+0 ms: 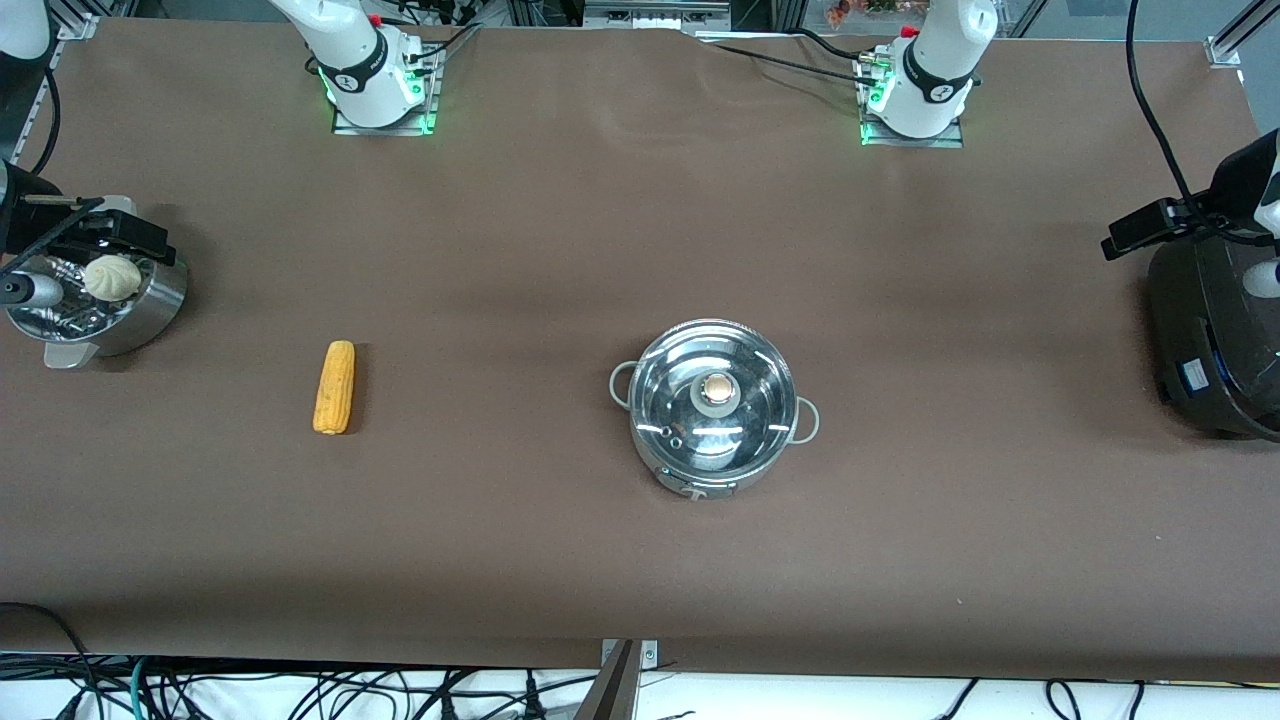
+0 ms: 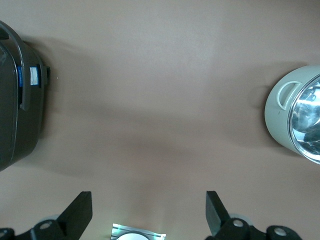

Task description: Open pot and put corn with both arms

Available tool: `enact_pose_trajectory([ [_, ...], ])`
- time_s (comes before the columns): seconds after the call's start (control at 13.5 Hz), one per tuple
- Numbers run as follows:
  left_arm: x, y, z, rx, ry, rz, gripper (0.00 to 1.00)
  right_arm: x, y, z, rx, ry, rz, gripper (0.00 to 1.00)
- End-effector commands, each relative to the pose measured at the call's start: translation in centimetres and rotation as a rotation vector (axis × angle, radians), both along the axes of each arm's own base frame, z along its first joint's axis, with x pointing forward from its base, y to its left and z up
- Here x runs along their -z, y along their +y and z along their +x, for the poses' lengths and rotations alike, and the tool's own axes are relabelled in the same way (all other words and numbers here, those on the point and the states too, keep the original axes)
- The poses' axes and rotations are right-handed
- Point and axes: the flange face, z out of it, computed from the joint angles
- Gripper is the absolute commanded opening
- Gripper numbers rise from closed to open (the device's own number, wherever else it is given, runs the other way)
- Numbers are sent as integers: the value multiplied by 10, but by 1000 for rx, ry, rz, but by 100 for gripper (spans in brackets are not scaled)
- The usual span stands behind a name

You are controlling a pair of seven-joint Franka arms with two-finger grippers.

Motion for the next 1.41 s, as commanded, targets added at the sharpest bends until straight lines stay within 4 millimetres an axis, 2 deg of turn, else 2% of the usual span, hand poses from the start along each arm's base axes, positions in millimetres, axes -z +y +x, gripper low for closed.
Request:
enact_pose_trajectory([
  [0.0, -5, -2, 4, 3, -12, -22, 100, -6, 1, 4, 4, -12, -12, 100],
  [1.04, -8, -3, 8, 5, -46, -21, 100, -6, 1, 5, 5, -12, -11, 100],
  [1.19, -8, -13, 8, 23, -45, -7, 100, -6, 1, 5, 4, -14, -11, 100],
  [1.34, -8, -32, 6, 59, -38, -11, 100, -6, 0, 5, 8, -14, -11, 100],
])
